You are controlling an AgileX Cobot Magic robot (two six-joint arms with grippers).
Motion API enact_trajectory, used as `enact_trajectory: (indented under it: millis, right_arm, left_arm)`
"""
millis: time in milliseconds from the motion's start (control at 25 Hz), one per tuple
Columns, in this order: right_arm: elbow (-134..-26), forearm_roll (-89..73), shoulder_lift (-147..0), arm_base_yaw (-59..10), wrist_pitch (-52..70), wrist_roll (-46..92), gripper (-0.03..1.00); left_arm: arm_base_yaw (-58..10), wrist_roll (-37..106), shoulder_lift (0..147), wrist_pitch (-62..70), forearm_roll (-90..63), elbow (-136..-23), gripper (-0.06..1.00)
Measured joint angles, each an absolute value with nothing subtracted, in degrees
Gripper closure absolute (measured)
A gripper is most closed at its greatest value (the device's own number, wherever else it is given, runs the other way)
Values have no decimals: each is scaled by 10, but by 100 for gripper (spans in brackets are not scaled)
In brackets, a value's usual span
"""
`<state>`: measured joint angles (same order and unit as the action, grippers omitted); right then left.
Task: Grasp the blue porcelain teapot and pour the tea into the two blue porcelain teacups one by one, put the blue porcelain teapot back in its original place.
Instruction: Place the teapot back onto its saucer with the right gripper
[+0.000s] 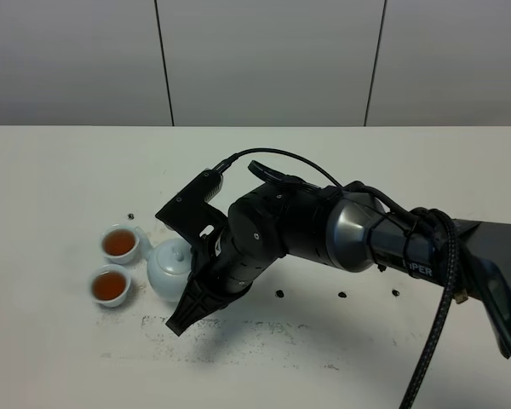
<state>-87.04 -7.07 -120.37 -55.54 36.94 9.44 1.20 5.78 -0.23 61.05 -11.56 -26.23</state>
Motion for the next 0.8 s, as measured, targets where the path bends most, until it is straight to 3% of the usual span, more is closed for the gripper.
enact_trajectory:
  millis: [440,800]
  right_arm:
    - [-870,-72,-1235,-562,360,94,93]
    - [-871,-54,-1170,-535,393,87,93]
  left_arm:
    - [12,58,-2,611,-116,-262,83]
    - [12,58,-2,611,-116,-262,83]
